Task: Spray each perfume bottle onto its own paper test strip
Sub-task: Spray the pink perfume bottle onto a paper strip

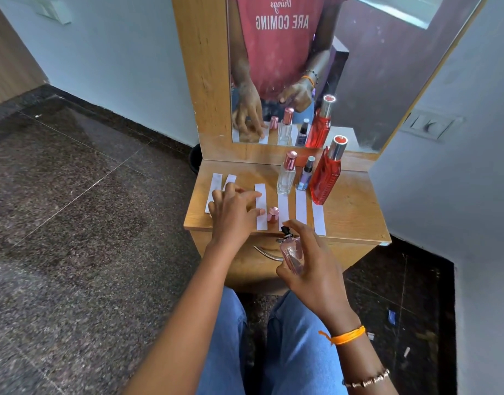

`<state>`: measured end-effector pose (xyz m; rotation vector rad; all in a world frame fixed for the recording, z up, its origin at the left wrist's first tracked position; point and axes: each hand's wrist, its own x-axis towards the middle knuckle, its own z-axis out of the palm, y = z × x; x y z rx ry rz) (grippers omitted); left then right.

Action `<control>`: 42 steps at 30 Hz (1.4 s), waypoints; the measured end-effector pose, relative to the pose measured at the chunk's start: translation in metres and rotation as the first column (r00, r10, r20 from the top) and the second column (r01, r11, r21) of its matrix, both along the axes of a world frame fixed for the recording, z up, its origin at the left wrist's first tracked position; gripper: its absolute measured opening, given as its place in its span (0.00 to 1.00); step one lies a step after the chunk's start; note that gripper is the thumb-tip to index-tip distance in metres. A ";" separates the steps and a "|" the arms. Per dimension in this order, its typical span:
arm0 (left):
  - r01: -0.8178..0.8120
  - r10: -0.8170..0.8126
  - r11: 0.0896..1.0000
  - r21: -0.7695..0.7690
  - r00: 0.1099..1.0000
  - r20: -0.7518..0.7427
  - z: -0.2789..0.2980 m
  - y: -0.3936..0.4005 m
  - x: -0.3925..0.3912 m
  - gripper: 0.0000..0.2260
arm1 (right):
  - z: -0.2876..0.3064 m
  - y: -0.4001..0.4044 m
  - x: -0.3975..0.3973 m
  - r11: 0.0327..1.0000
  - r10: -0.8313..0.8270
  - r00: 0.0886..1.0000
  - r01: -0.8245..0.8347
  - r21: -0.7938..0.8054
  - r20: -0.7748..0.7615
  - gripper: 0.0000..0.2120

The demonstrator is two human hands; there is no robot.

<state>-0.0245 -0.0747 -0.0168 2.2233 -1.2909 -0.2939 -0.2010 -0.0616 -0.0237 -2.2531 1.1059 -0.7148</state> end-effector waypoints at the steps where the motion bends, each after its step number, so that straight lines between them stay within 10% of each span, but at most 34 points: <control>1: -0.003 0.002 1.000 -0.030 1.000 -0.009 0.001 0.001 0.000 0.14 | 0.000 0.000 0.000 1.000 0.001 1.000 -0.001 0.007 0.009 0.37; 16: 0.070 -0.093 0.988 -0.141 0.982 -0.165 0.009 0.007 -0.022 0.06 | -0.004 0.005 -0.004 0.992 -0.046 0.989 0.029 0.121 0.140 0.38; 27: 0.259 -0.308 0.950 -0.172 0.698 -0.647 0.045 0.038 -0.031 0.07 | 0.003 0.008 0.004 0.990 0.030 0.949 -0.071 0.119 0.314 0.41; 42: 0.163 -0.266 0.963 -0.213 0.681 -0.682 0.031 0.060 -0.036 0.07 | 0.019 -0.003 0.003 0.960 0.175 0.926 -0.236 0.150 0.334 0.37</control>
